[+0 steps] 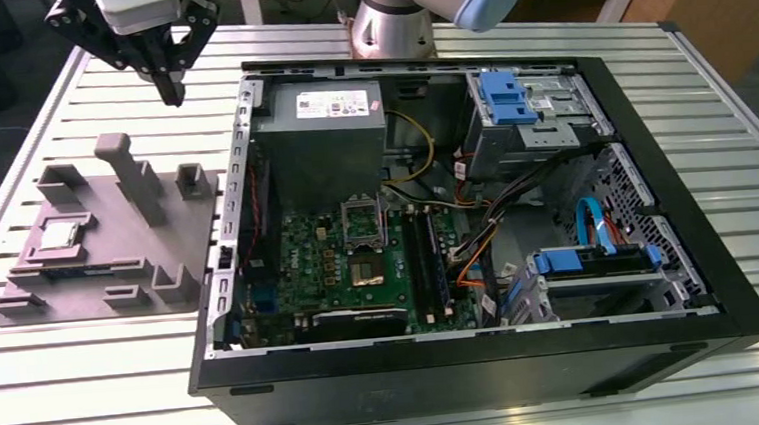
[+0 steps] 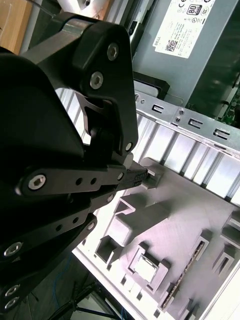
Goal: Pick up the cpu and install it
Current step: 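Reach for the cpu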
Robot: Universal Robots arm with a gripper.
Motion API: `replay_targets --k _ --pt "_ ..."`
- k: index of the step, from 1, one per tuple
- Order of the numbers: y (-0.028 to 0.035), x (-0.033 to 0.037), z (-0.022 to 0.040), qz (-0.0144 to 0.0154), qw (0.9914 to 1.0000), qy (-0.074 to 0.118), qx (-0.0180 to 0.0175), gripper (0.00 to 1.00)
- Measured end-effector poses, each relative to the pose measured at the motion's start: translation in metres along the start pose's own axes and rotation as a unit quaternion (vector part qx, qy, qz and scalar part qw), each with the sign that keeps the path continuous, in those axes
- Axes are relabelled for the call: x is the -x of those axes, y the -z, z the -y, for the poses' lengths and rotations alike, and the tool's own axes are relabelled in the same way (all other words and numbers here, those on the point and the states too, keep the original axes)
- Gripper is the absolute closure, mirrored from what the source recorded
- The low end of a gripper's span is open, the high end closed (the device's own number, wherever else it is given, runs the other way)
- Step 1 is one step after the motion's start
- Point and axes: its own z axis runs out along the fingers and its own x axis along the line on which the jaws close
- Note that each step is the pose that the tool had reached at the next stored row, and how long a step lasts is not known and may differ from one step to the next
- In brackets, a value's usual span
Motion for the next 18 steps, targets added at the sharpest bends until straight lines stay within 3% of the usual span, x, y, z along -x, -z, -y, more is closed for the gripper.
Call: replay_targets --k 18 --pt "-0.0002 -0.0047 0.0003 0.0000 1.00000 0.000 0.0000 0.90"
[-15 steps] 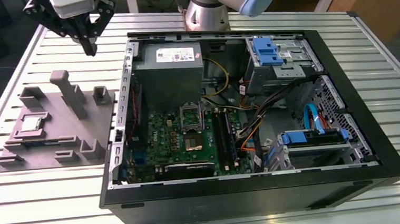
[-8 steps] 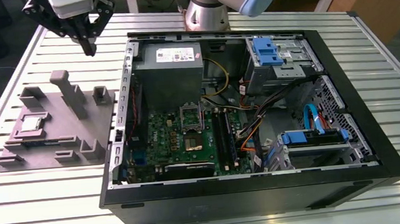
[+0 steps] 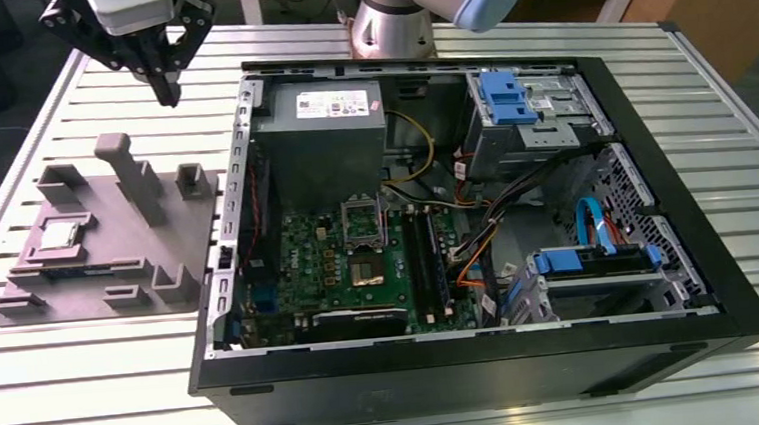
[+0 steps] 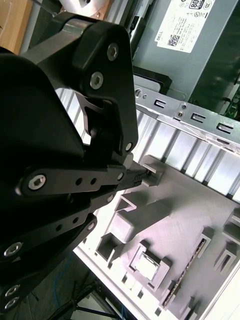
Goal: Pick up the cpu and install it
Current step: 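Reach for the cpu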
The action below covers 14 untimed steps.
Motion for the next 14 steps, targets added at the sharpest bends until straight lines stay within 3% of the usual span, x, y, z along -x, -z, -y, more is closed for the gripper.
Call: replay_targets --k 14 --pt "-0.0002 -0.0031 0.0002 0.0000 1.00000 0.000 0.0000 0.90"
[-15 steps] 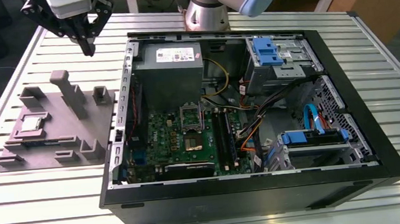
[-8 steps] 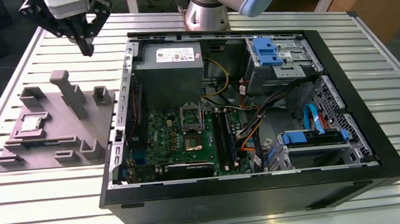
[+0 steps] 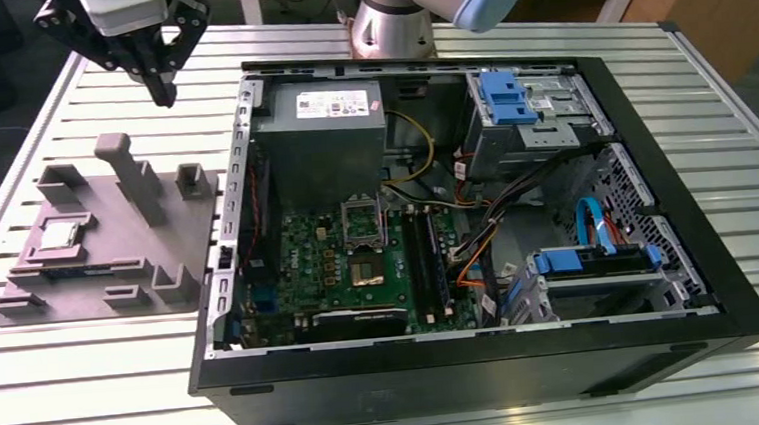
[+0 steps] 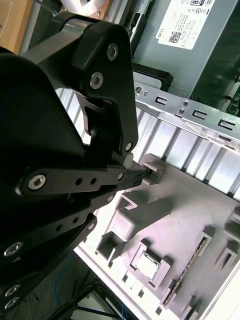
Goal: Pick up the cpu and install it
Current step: 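Reach for the cpu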
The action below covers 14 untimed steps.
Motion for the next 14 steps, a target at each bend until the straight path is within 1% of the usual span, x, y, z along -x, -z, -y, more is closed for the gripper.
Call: replay_targets --k 14 --pt "-0.0001 -0.0038 0.0002 0.0000 1.00000 0.000 0.0000 0.90"
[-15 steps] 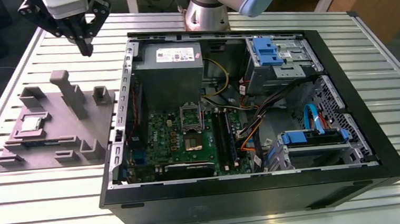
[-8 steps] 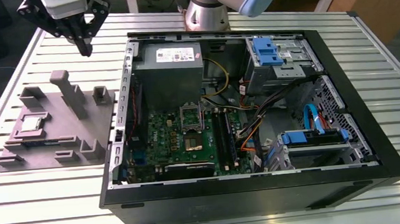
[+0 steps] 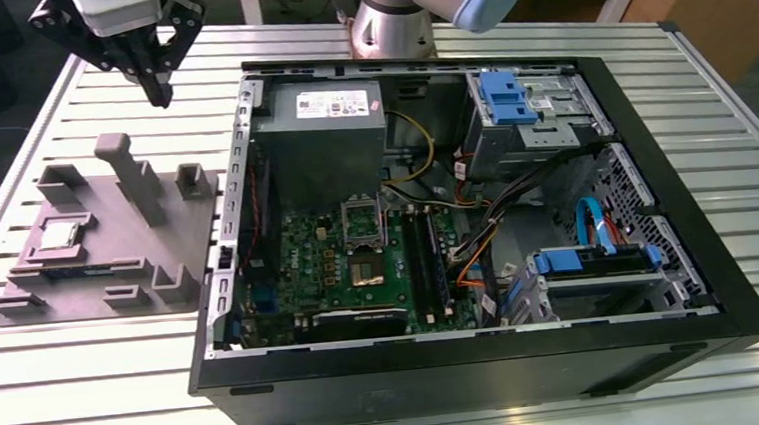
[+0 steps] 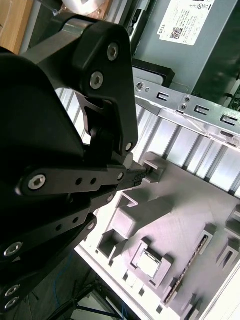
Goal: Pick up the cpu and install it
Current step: 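Reach for the cpu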
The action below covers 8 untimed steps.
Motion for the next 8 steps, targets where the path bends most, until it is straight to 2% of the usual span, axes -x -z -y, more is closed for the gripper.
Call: replay_targets --k 8 --pt "0.0000 -0.0025 0.0001 0.0000 1.00000 0.000 0.0000 0.90"
